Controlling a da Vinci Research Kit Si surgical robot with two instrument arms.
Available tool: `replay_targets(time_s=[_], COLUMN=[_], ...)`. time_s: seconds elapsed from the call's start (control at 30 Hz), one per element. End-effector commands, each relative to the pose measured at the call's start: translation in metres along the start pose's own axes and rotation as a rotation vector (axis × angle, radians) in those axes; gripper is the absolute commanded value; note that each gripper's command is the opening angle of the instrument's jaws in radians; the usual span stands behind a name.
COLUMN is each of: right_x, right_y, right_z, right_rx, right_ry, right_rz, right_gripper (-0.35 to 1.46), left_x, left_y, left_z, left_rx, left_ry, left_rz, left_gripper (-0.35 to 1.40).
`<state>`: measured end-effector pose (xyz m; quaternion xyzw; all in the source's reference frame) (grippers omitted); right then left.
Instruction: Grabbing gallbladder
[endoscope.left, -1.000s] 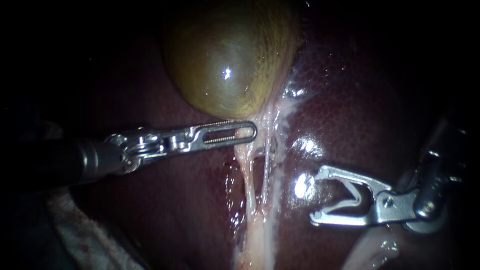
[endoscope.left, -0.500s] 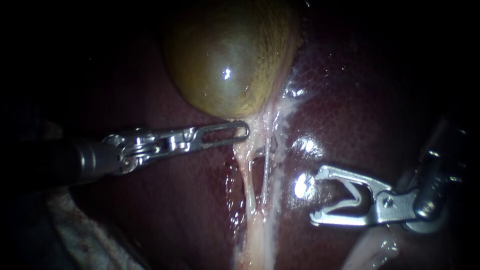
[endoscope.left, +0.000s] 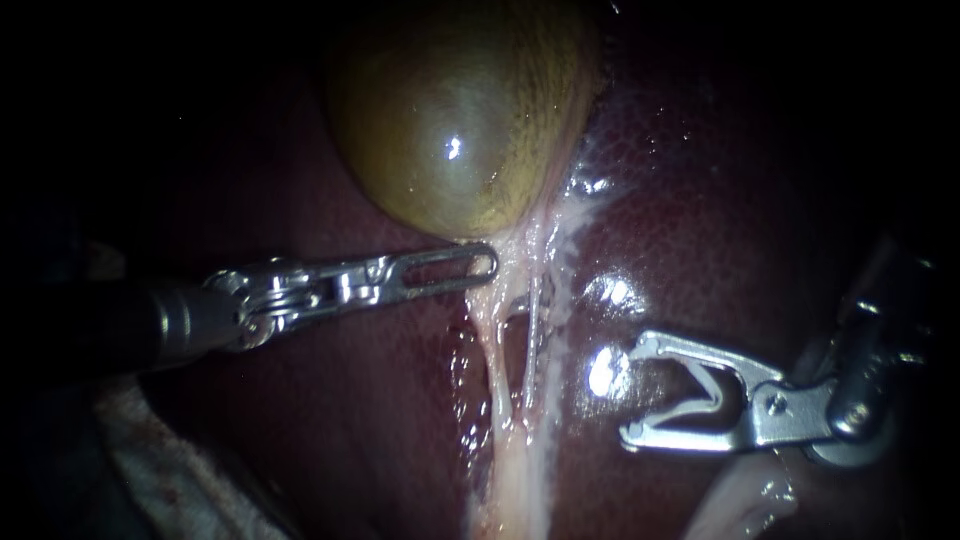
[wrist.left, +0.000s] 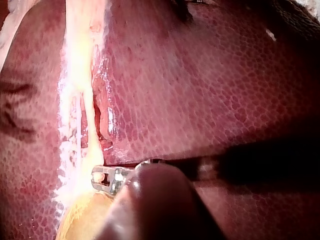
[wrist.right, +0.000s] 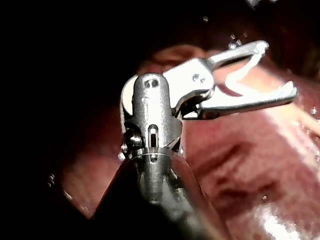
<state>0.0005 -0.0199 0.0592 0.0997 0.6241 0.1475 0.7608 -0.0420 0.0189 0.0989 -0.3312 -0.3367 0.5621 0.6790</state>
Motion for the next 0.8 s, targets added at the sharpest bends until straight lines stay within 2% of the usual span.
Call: replay_targets(time_s=[0.03,0.8], right_x=[0.0,0.0], right_y=[0.0,0.0], right_z=[0.0,0.0], right_rx=[0.0,0.0], right_ry=[0.0,0.0], right_rz=[0.0,0.0], right_gripper=[0.59,0.59], left_x=[0.0,0.0], left_y=[0.0,0.0], left_z=[0.0,0.0], left_rx=[0.0,0.0], left_ry=[0.0,0.0], left_rz=[0.0,-0.006], left_gripper=[-0.35,-0.35])
